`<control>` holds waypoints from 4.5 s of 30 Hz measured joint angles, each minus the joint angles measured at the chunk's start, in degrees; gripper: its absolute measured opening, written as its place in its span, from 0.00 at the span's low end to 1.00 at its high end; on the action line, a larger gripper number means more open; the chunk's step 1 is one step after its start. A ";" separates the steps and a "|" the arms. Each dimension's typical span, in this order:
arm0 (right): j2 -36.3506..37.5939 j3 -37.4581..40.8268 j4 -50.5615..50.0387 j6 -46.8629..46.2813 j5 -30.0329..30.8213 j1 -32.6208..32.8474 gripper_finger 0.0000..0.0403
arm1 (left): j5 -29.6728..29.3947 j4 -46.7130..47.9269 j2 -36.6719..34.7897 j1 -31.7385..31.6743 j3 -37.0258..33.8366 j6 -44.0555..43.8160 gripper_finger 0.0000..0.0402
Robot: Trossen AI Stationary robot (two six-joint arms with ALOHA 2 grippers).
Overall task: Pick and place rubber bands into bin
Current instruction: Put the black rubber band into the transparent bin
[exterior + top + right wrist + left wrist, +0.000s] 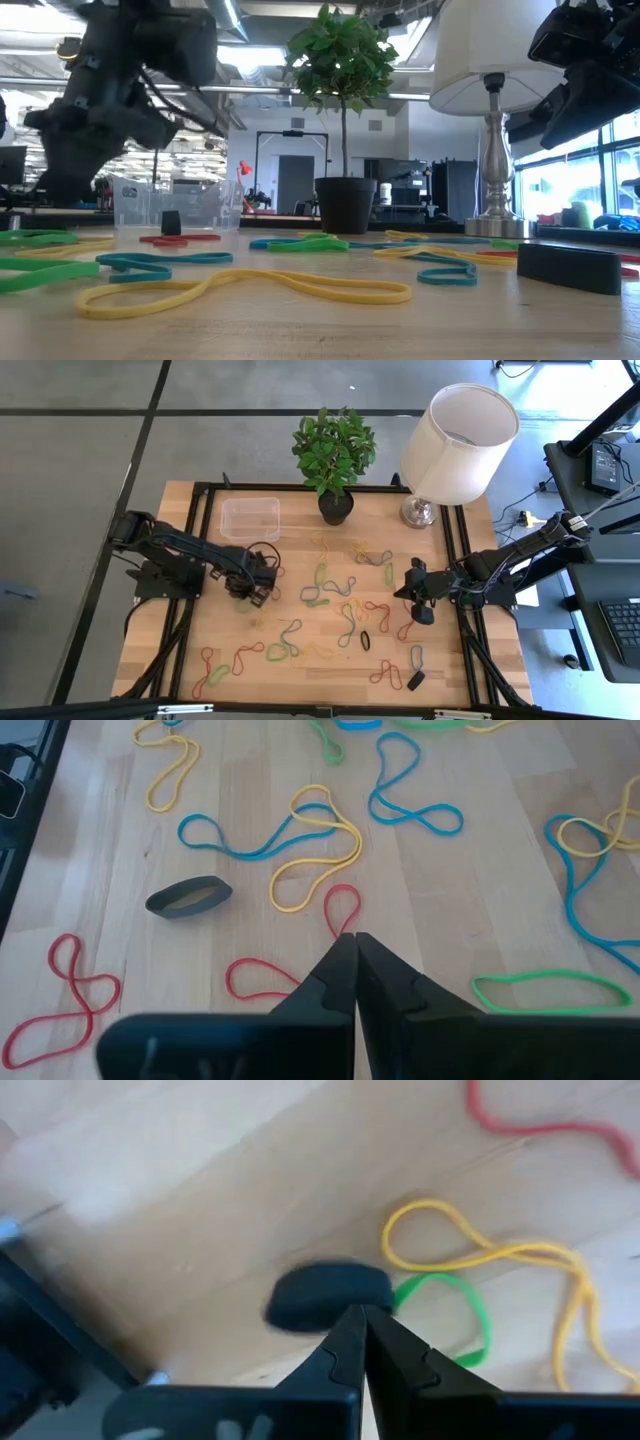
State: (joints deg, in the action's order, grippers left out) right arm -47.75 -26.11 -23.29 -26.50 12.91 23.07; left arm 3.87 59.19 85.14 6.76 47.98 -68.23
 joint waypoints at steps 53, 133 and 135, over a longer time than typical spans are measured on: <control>0.00 0.00 2.69 -0.21 0.00 0.00 0.02 | -1.76 -5.04 -0.39 -0.92 -5.44 14.97 0.01; -0.02 0.00 2.82 -0.13 -0.01 -0.02 0.02 | -12.51 -5.72 -0.06 -45.92 11.04 74.97 0.01; -0.02 0.00 2.82 -0.20 -0.02 -0.02 0.02 | -12.61 -7.78 -0.04 -45.92 9.54 74.94 0.00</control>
State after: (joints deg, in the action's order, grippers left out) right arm -47.77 -26.11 -20.47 -26.70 12.88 23.05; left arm -8.74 51.42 85.10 -39.16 57.52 6.71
